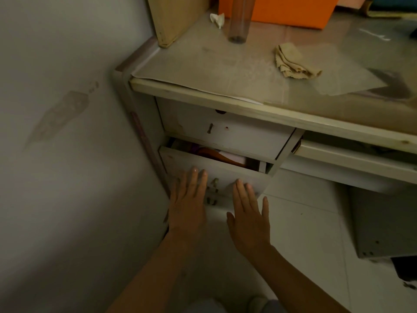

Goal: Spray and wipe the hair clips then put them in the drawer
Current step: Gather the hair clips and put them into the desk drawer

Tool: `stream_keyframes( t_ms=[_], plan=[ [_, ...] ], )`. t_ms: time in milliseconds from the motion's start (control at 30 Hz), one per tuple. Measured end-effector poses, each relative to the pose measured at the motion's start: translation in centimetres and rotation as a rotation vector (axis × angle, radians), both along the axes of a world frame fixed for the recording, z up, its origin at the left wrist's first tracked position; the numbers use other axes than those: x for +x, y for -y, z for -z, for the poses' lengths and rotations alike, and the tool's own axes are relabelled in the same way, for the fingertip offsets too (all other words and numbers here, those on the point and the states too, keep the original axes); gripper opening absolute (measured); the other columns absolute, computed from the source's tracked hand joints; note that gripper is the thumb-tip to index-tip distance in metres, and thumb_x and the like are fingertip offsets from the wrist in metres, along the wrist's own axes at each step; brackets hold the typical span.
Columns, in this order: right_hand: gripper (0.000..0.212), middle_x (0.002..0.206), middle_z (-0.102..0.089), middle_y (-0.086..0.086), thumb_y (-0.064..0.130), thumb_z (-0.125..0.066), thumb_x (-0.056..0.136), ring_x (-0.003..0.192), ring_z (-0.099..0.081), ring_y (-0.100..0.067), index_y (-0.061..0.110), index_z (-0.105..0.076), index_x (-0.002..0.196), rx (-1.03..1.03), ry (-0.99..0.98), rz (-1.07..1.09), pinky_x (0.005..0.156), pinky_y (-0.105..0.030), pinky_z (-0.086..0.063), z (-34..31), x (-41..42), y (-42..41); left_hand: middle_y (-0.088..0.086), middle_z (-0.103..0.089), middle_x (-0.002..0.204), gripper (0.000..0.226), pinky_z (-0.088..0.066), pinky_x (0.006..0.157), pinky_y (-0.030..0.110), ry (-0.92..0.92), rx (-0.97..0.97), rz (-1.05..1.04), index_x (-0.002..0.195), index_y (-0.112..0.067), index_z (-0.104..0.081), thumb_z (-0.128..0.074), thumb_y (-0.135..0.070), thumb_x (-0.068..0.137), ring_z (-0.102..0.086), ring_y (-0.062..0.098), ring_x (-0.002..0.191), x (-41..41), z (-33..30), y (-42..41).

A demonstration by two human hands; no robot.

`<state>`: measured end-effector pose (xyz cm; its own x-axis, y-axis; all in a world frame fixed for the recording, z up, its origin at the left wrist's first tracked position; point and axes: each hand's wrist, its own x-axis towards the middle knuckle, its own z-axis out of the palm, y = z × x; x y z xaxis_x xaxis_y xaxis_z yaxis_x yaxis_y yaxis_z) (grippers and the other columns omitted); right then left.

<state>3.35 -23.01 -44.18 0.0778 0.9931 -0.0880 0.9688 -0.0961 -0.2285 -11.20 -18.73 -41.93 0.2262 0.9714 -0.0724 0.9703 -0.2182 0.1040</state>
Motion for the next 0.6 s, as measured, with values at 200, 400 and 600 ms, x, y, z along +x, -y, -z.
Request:
stream_keyframes(
  t_ms=[200, 400, 600],
  plan=[
    [0.079, 0.15, 0.033, 0.009, 0.042, -0.036, 0.099, 0.138, 0.032, -0.014, 0.027, 0.03, 0.139, 0.041, -0.009, 0.031, 0.108, -0.04, 0.023, 0.6, 0.3, -1.9, 0.001, 0.025, 0.157, 0.084, 0.001, 0.119, 0.045, -0.046, -0.025, 0.068, 0.146, -0.026, 0.025, -0.041, -0.017, 0.094, 0.019, 0.027, 0.145, 0.9, 0.5, -2.2],
    [0.082, 0.149, 0.034, 0.008, 0.043, -0.038, 0.098, 0.138, 0.033, -0.015, 0.023, 0.029, 0.141, 0.064, 0.037, 0.036, 0.109, -0.042, 0.019, 1.5, 0.9, -3.8, -0.002, 0.021, 0.158, 0.062, 0.0, 0.118, 0.042, -0.048, 0.02, 0.088, 0.149, -0.028, 0.018, -0.023, -0.036, 0.103, 0.016, 0.023, 0.146, 0.9, 1.3, -4.0],
    [0.083, 0.148, 0.034, 0.009, 0.041, -0.039, 0.097, 0.138, 0.031, -0.015, 0.023, 0.029, 0.141, 0.068, 0.039, 0.04, 0.109, -0.044, 0.017, 2.0, 1.2, -4.8, -0.002, 0.017, 0.159, 0.058, 0.007, 0.115, 0.041, -0.051, 0.077, 0.073, 0.15, -0.03, 0.013, -0.016, -0.044, 0.102, 0.013, 0.021, 0.147, 1.5, 2.0, -4.9]
  ],
)
